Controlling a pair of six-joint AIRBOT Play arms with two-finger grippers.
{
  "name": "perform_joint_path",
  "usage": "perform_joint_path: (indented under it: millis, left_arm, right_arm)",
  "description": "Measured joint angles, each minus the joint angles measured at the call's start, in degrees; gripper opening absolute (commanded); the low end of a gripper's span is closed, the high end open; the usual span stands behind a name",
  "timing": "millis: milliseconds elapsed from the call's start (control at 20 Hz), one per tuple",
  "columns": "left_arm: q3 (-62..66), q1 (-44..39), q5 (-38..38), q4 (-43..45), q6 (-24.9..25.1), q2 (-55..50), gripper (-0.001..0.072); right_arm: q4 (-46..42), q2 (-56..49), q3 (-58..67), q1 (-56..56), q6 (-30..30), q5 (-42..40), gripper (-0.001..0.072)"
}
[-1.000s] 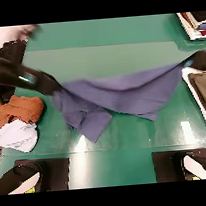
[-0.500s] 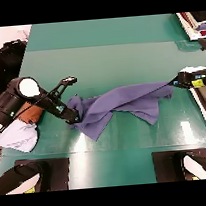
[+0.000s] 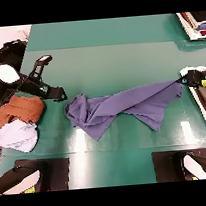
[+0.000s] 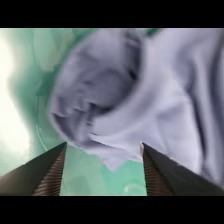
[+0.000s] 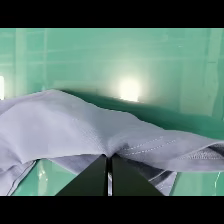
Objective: Fold the shirts.
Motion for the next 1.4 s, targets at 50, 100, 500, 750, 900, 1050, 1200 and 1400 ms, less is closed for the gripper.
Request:
perform_joint_path:
  millis: [50, 100, 500, 750, 900, 1050, 1200, 1400]
  left_arm:
    - [0.1, 0.9, 0.1, 0.1, 0.0, -1.8, 0.0553]
    - [0.2, 1.5, 0.4, 0.2, 0.0, -3.6, 0.0553]
    - [0.1, 3.0, 2.9, -1.1, 0.4, -15.4, 0.0552]
    - [-1.9, 3.1, 5.2, -3.7, 2.3, -17.1, 0.0551]
    - [-3.0, 3.1, 6.4, -4.6, 2.7, -17.4, 0.0194]
    - [-3.4, 3.1, 7.4, -5.2, 3.0, -17.5, 0.0022]
    - [-1.9, 3.1, 8.1, -4.8, 2.9, -15.8, 0.0021]
    - [7.3, 3.3, 10.0, 0.4, 2.7, -6.6, 0.0022]
  right_arm:
    - [0.0, 0.1, 0.0, 0.4, 0.0, -0.1, 0.0014]
    - [0.0, 0.1, 0.0, 0.9, 0.0, -0.3, 0.0014]
    - [0.0, 0.1, 0.0, 3.1, 0.0, -1.1, 0.0014]
    - [0.0, 0.1, 0.0, 3.3, 0.0, -1.7, 0.0014]
    - [0.0, 0.1, 0.0, 3.3, 0.0, -2.2, 0.0014]
    - [0.0, 0.1, 0.0, 3.3, 0.0, -2.5, 0.0015]
    - [0.1, 0.1, 1.1, 3.0, 0.0, -3.5, 0.0015]
    - [0.0, 0.1, 9.0, 1.3, -0.3, -4.6, 0.0014]
